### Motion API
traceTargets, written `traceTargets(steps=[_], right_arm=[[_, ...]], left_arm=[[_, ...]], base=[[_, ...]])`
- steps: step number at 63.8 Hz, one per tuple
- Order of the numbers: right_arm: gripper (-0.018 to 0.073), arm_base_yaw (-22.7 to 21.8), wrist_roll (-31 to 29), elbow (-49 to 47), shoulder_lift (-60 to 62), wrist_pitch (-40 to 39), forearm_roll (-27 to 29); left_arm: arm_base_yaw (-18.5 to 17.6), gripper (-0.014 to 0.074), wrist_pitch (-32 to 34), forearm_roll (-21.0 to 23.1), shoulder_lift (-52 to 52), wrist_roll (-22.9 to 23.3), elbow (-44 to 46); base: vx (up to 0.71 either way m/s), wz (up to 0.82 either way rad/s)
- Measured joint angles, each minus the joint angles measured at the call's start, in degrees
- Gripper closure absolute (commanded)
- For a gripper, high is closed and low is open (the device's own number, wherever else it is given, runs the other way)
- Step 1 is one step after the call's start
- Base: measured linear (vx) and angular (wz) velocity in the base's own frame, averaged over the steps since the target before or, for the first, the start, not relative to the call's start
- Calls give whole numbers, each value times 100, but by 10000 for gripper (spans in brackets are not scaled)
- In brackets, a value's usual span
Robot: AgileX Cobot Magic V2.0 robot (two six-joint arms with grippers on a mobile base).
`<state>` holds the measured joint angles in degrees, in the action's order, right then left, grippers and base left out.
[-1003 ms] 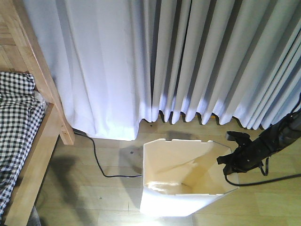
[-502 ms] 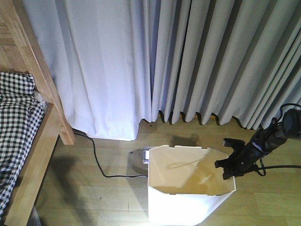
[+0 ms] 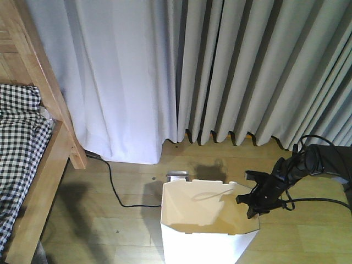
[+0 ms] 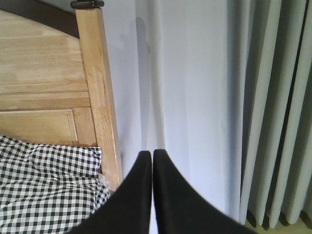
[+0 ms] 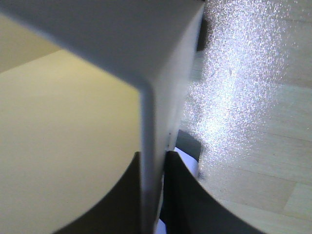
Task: Move trash bin to bedside with robot
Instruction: 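Lower the bin to the floor beside the bed with the right gripper, then open the right gripper and raise it away from the bin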
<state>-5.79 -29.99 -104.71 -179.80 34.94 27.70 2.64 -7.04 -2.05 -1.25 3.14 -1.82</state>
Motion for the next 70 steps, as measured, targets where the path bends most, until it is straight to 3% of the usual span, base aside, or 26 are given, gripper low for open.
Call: traceTargets(steps=[16,40,70], right_arm=[[423,-18,49,-61,-30,35,22],[87,-18,10,-90,-38,52,205],[69,-29,-19,-31,80,118,-54]], left_arm=[[0,603,0,0,0,0,0],[0,603,0,0,0,0,0],[0,603,0,0,0,0,0]], base=[[0,0],[0,0],[0,0]])
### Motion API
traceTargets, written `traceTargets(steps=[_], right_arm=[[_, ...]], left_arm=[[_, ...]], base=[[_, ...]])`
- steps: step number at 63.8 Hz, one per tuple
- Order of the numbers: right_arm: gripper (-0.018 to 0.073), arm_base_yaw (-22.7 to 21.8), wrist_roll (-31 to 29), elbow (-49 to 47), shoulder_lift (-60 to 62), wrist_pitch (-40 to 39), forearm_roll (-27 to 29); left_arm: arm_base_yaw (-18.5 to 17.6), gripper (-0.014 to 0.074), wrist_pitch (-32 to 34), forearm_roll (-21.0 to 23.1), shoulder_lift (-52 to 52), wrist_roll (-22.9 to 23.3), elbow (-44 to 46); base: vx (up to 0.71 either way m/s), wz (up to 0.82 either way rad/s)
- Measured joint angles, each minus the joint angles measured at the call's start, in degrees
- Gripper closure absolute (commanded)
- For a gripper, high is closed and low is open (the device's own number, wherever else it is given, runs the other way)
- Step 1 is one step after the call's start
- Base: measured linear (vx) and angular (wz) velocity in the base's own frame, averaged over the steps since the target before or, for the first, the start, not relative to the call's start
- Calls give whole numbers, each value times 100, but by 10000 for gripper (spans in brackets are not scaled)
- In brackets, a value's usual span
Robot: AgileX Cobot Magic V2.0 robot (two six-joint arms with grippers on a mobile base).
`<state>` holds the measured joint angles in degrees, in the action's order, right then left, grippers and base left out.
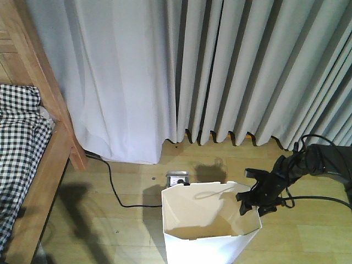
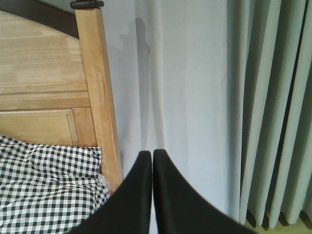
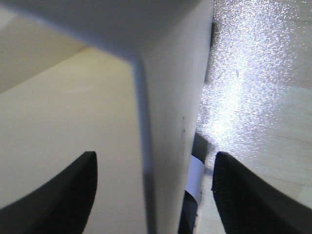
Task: Move trash bin to bedside with robot
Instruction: 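Open the right gripper and raise it away from the bin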
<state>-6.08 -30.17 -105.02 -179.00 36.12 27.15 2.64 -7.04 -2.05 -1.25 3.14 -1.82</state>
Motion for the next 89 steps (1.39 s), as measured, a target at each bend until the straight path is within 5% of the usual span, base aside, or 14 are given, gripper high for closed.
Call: traceTargets(steps=[29,58,89], right_arm=[[69,-6,-248,3478,3067,-1917,-245],[69,-6,-489,5573,7763,-1754,-251],[69,-6,-181,5785,12364,-972,-292]], left_arm=[[0,603,0,0,0,0,0],[0,603,0,0,0,0,0],[0,603,0,0,0,0,0]], base=[[0,0],[0,0],[0,0]])
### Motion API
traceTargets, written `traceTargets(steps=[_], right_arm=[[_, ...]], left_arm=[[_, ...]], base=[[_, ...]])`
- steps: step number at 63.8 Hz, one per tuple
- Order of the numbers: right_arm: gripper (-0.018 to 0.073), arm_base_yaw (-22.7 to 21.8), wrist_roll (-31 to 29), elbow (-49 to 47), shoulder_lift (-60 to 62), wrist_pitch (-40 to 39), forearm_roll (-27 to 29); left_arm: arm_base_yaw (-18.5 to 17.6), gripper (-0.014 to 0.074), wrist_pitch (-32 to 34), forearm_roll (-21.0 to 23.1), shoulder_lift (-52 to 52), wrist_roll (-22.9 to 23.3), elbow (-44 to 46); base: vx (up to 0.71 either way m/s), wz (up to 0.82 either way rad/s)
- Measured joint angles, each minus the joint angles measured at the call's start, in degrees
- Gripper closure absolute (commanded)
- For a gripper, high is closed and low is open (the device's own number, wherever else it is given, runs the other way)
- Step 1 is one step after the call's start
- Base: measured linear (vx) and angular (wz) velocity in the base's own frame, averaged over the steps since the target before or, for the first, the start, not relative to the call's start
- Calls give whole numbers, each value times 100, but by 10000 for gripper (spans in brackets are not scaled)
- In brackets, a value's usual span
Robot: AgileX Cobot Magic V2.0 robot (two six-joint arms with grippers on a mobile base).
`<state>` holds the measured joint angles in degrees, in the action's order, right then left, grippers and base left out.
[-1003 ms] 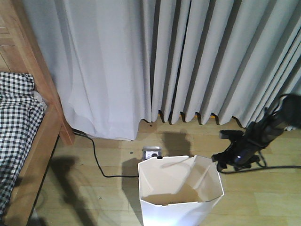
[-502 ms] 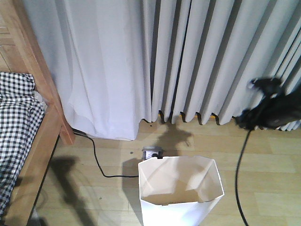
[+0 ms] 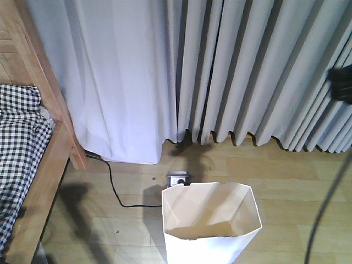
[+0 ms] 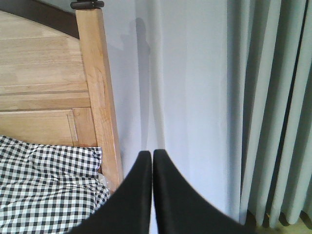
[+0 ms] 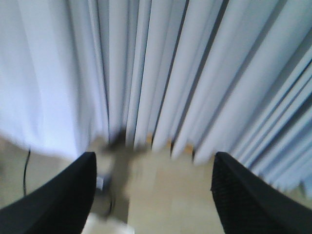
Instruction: Move trash bin to bedside with robot
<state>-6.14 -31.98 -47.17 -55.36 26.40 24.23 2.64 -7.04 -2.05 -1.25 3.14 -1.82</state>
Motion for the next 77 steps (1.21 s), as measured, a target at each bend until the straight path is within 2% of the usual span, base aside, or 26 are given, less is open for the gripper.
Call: traceTargets(steps=[7,21,31,42,53,60,67,77], right_arm=[[69,0,15,298,838,-67,0],[69,6,217,1701,2337,-514,0],[69,431,295,2456,3172,-697,-26],[69,578,426,2775,3908,-1129,-14],[69,578,445,2881,4257,-1149,347],[82,578,445,2881,4290,-1148,389],[188,578,445,2881,4290,-998,389],[503,578,445,2881,4290,-907,413]], left_arm=[[0,603,0,0,0,0,0],[0,603,0,0,0,0,0],[0,603,0,0,0,0,0],[0,603,0,0,0,0,0],[0,603,0,0,0,0,0],[0,603,0,0,0,0,0],[0,603,0,0,0,0,0],[0,603,0,0,0,0,0]], base=[[0,0],[0,0],[0,0],[0,0],[0,0],[0,0],[0,0],[0,0]])
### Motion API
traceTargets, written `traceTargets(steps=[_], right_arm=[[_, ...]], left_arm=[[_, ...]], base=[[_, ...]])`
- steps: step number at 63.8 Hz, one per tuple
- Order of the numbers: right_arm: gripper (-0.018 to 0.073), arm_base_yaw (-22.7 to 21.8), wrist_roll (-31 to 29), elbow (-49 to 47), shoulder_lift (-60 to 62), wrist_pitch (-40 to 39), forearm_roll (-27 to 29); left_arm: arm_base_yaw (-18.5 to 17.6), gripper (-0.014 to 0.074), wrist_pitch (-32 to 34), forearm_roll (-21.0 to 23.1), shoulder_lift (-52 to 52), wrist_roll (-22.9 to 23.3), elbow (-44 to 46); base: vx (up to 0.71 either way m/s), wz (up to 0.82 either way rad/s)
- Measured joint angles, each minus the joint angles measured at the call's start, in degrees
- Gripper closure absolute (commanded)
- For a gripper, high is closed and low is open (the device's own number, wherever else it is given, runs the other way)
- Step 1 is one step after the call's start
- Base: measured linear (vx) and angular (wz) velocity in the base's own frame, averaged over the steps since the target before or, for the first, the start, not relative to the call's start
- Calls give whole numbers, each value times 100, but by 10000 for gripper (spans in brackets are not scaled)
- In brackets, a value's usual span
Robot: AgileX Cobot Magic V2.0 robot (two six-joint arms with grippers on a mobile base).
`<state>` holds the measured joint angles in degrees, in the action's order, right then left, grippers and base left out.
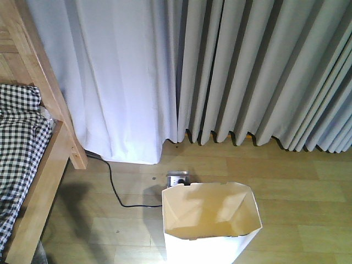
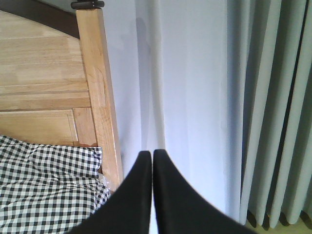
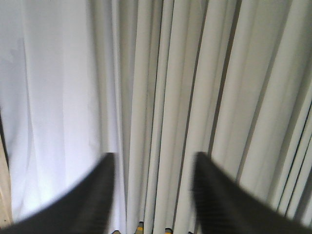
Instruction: Move trash bin to bedside with robot
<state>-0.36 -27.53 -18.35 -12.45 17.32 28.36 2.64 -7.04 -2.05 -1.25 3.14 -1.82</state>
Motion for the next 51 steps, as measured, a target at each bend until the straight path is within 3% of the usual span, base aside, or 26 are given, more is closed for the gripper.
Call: traceTargets(steps=[3,46,51], right_arm=[[575,0,0,0,0,-23,4],[568,0,-6,0,0,-95,4],[568,0,-66,0,0,-102,-229]], left_arm=[[0,603,0,0,0,0,0],[0,603,0,0,0,0,0],[0,603,0,0,0,0,0]], base=[[0,0],[0,0],[0,0]])
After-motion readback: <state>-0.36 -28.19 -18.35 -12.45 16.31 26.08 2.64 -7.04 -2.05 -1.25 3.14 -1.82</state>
